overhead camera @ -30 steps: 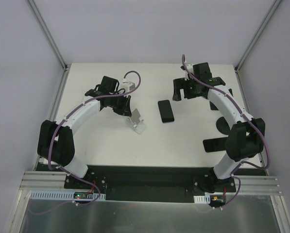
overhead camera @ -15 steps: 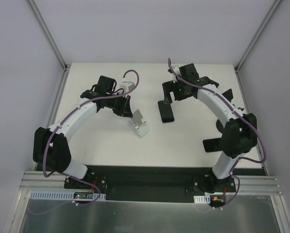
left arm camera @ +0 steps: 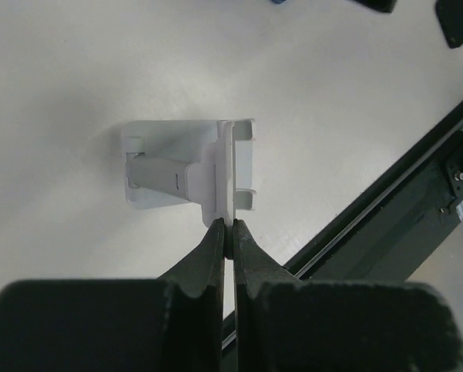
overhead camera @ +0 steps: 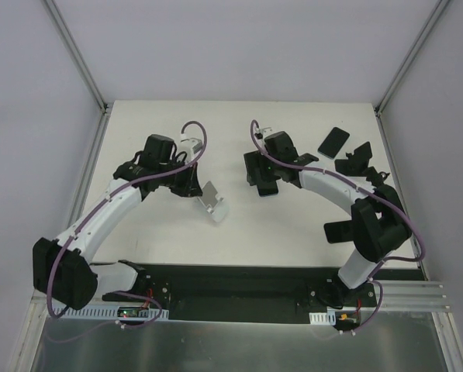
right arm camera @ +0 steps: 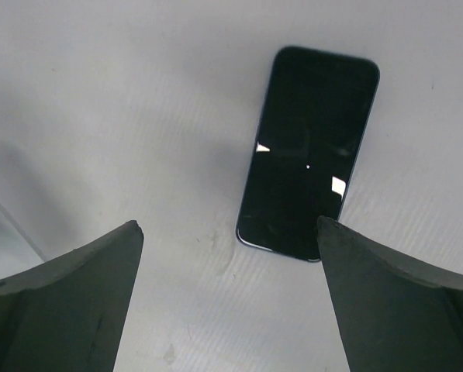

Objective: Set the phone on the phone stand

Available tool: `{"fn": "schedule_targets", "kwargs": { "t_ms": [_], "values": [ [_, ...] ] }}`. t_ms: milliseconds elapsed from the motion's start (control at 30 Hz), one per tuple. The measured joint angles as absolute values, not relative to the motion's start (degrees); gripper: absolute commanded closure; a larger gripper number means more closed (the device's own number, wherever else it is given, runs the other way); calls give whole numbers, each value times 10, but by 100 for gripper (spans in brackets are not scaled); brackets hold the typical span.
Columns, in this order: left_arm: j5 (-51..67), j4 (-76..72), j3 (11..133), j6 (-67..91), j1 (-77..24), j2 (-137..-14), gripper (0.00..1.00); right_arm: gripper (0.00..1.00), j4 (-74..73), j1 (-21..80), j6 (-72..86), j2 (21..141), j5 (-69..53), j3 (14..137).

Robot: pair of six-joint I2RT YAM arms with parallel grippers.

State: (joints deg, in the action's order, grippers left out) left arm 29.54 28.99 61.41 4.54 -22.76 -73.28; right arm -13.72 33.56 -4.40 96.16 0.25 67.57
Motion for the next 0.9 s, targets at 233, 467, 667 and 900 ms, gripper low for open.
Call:
{"fn": "schedule_targets", "kwargs": {
  "t_ms": [233, 467, 667, 900],
  "values": [
    [210, 312, 510, 72, -147, -553, 100, 4, -82, 337, -45, 962, -7, 678],
    [208, 302, 507, 53, -53, -563, 100, 4, -136, 337, -76, 1025, 7, 760],
    [229, 299, 547, 24, 40, -652, 100, 4, -168, 329, -94, 1059, -9, 782],
    [297, 284, 716, -60, 116, -839, 100, 4, -166, 321, -97, 1059, -48, 782]
  ]
}}
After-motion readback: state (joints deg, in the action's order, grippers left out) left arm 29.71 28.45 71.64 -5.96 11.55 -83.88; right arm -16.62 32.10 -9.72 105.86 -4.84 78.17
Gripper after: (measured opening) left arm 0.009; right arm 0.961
